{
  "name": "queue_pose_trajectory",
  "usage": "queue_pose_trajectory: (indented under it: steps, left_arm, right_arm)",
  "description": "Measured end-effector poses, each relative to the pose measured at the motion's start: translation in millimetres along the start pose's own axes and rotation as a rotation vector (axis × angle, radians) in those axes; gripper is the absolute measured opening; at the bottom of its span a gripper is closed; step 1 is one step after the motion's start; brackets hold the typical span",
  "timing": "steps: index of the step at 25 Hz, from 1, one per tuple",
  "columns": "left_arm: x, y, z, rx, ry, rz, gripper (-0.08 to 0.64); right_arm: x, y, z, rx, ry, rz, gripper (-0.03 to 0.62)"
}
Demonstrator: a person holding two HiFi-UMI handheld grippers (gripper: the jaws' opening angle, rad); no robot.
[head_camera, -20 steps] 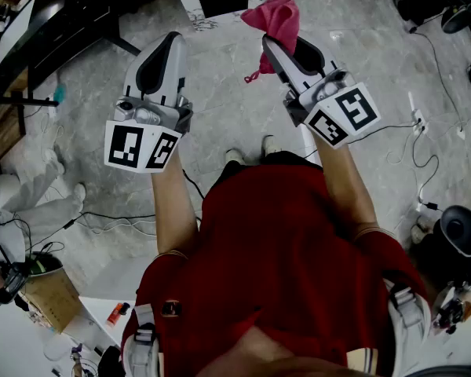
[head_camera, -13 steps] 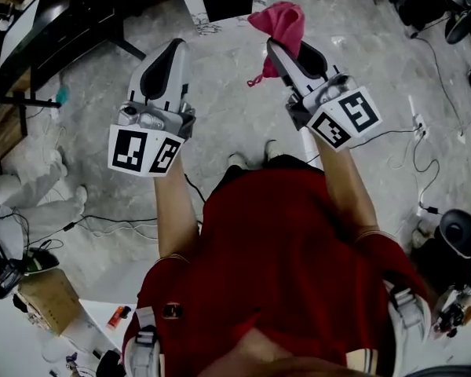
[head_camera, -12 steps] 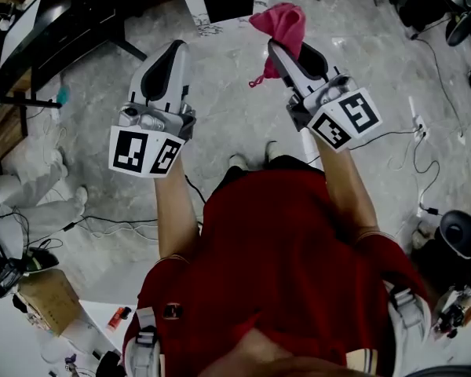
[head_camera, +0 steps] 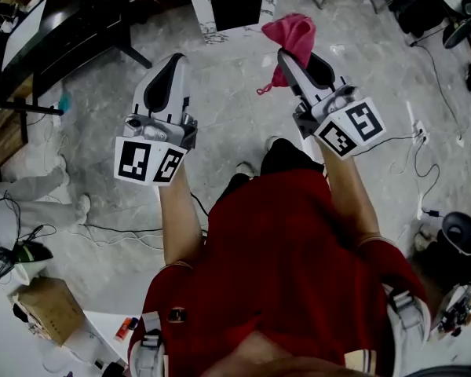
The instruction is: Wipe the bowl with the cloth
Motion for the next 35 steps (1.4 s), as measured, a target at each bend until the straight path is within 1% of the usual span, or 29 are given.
queue_pose_trajectory:
  steps: [8,13,18,23,30,35]
  left_arm:
    - [10.5,3.2,28.6,-0.004,-0.027,-0.01,0.006]
    - [43.1,16.8,49.5,-0.002,-0.034,0.011,0.006]
    - [113.5,25.4,81.8,0.013,-0.033,0.042,0.006]
    - [202.8,33.7,121.4,0.033,-0.036,0.069,0.006]
    - [321.9,52.3,169.6,0.039,-0.054,0.089,0.006]
    - [383.6,61.4,193.5,0.048,-0.072,0.102,0.006]
  right_arm:
    - [30.3,-1.5,-21.9,-0.004,0.007,-0.007,0.092]
    - [55.4,4.5,-61.1,0.016,0.015,-0.025,0.092]
    - [92.7,2.5,-126.4,-0.006,0.029,-0.034,0.092]
    - [141.9,-6.7,-210.4,-0.001,0.04,-0.04,0.092]
    - [206.3,-21.1,-320.0,-0.027,0.021,-0.026,0.092]
    - [244.5,-30.9,-381.3,-0.031,0.001,-0.025,0.092]
Point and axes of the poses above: the fingertips, and each gripper's own axes: x forward along the fingers, z to its left, y out of its underside, the point moved 8 cm from there along -x, backward along the fingers, and after that the axes turned 4 degrees about z, right-handed, at the moved point
